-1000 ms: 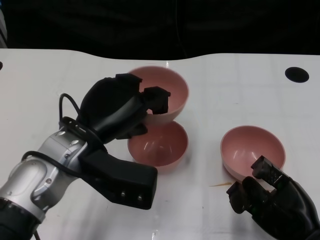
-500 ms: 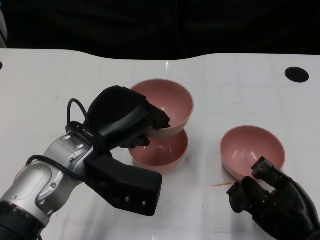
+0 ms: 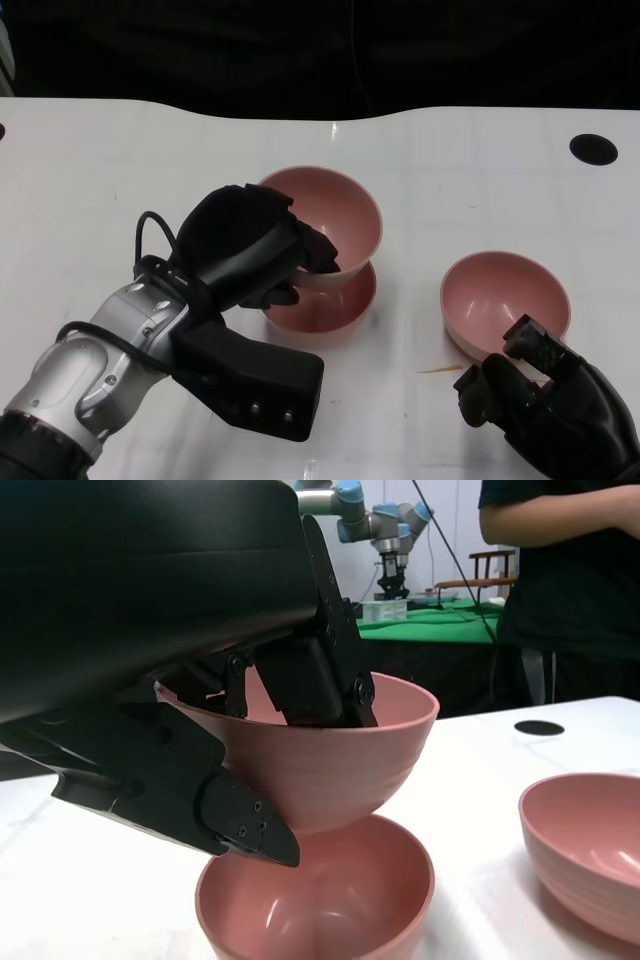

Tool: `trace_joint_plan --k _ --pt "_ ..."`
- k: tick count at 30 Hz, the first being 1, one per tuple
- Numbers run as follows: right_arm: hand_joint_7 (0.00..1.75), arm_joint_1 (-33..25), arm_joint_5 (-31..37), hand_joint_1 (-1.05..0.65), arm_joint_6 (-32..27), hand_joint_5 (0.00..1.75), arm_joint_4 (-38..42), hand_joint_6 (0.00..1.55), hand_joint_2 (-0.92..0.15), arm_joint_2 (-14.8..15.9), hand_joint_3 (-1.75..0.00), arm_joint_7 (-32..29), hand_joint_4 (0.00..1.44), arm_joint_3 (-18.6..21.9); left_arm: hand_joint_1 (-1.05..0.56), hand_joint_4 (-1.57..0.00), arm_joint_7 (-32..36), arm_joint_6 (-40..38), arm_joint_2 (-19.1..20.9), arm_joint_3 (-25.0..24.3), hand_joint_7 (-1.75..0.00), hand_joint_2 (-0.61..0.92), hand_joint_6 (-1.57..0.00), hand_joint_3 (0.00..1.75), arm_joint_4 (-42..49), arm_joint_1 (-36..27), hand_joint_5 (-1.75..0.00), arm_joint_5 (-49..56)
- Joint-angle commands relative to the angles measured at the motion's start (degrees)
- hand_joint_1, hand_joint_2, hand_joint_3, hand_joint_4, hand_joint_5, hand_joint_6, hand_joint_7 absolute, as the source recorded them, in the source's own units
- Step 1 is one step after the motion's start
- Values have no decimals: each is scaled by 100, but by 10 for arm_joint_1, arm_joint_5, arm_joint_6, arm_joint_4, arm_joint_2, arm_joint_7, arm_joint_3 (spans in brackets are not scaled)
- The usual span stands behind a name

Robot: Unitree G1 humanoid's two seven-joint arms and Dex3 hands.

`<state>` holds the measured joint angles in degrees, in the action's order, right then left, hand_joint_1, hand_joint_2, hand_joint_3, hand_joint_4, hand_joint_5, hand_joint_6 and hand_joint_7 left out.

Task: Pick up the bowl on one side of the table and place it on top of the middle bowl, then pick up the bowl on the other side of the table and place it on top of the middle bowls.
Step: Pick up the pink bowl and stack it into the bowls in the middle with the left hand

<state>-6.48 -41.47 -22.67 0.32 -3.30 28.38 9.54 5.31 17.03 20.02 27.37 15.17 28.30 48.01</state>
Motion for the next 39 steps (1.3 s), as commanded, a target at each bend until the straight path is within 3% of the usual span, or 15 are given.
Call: trace_joint_plan --k 1,12,15,17,19,21,32,37,39 --pt "111 -4 -3 -9 -3 158 -3 97 -63 5 -88 -3 87 6 -13 -88 8 4 3 3 -23 78 -117 0 10 -6 -121 5" --pt "107 -4 -3 -9 -4 156 -3 100 -63 5 -87 -4 89 6 -13 -91 8 5 2 2 -11 78 -122 0 11 -6 -114 6" --pt "107 -6 -1 -10 -2 156 -5 99 -63 5 -86 -3 89 5 -15 -83 2 17 0 10 -12 82 -128 1 39 -10 -134 -1" --pt "106 -7 -1 -11 -4 155 -8 100 -64 6 -85 -6 89 4 -15 -78 4 27 0 12 -43 88 -116 1 52 -9 -146 -5" --pt "109 -6 -1 -11 3 157 -5 98 -66 5 -86 3 87 4 -14 -72 10 37 -2 11 -96 89 -91 0 61 -8 -159 -9" --pt "110 -6 -1 -11 6 158 -3 96 -66 5 -86 7 86 4 -13 -70 12 42 -3 10 -114 89 -83 0 65 -7 -165 -10" --pt "113 -6 -1 -11 7 159 -2 95 -66 4 -86 8 85 4 -14 -68 12 43 -3 12 -122 88 -79 0 71 -5 -167 -2" --pt "110 -8 0 -10 3 158 -4 96 -65 4 -86 4 86 4 -16 -76 21 31 -7 21 -108 78 -85 0 79 -5 -149 17" --pt "108 -9 0 -10 3 158 -6 97 -65 3 -86 1 86 3 -15 -70 22 31 -8 22 -122 77 -79 0 81 -4 -162 18"
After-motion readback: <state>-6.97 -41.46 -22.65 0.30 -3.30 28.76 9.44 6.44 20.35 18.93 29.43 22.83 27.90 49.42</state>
